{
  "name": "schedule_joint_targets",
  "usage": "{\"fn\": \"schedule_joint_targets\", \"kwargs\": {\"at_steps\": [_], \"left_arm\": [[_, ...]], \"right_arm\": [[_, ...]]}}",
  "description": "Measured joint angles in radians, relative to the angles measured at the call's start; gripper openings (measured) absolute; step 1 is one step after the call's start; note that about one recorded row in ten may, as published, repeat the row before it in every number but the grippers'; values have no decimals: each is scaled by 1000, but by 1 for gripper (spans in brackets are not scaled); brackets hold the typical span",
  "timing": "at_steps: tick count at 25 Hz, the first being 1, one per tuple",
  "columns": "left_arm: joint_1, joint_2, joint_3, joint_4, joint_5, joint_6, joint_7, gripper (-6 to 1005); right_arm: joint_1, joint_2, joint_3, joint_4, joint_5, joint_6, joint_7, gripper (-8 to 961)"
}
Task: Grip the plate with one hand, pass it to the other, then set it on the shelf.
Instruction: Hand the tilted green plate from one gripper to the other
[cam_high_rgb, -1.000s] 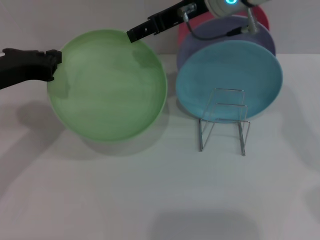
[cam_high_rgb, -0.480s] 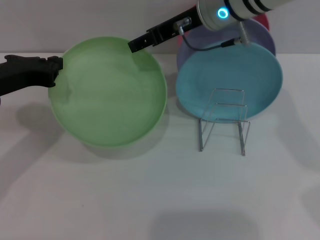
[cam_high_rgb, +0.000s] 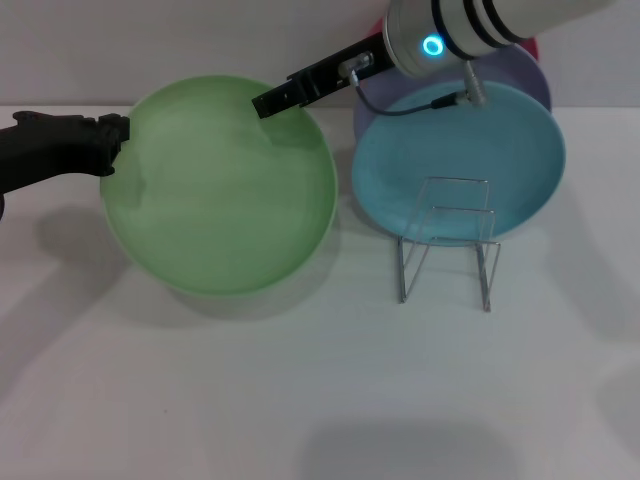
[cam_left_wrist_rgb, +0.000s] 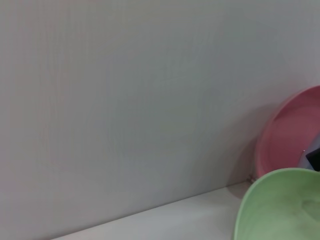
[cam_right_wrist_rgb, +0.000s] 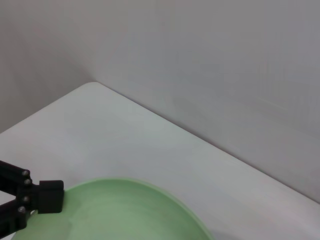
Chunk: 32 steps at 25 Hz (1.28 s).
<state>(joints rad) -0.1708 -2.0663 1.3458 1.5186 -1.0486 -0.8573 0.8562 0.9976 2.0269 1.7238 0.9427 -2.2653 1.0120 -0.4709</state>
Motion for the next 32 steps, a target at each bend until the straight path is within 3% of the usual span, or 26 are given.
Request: {"fn": "schedule_joint_targets", "kwargs": {"at_steps": [7,12,17,20,22,30,32], "left_arm": [[-1,0,2,-2,-3,0,0,60],[-1,0,3,-2,-9,0,0,62],[-1,0,3,-2,-10,0,0,64],[-5,1,0,-15,-27,10,0,65],[-9,4,-5,-34,-53,13,1,66],[-4,1,-1,-39,-74,12,14,69],[-4,1,-3,-39,-82,12,14,245]], "right_arm": [[0,11,-55,-29,9,-74,-30,791],[-3,13,-97,-57,36,-119,-60,630],[-14,15,-119,-58,53,-144,-87,386],[-26,20,-121,-44,53,-153,-99,168],[-56,36,-124,-3,43,-163,-137,159],[-83,46,-127,41,32,-160,-152,121],[-95,46,-127,58,31,-160,-150,110]]}}
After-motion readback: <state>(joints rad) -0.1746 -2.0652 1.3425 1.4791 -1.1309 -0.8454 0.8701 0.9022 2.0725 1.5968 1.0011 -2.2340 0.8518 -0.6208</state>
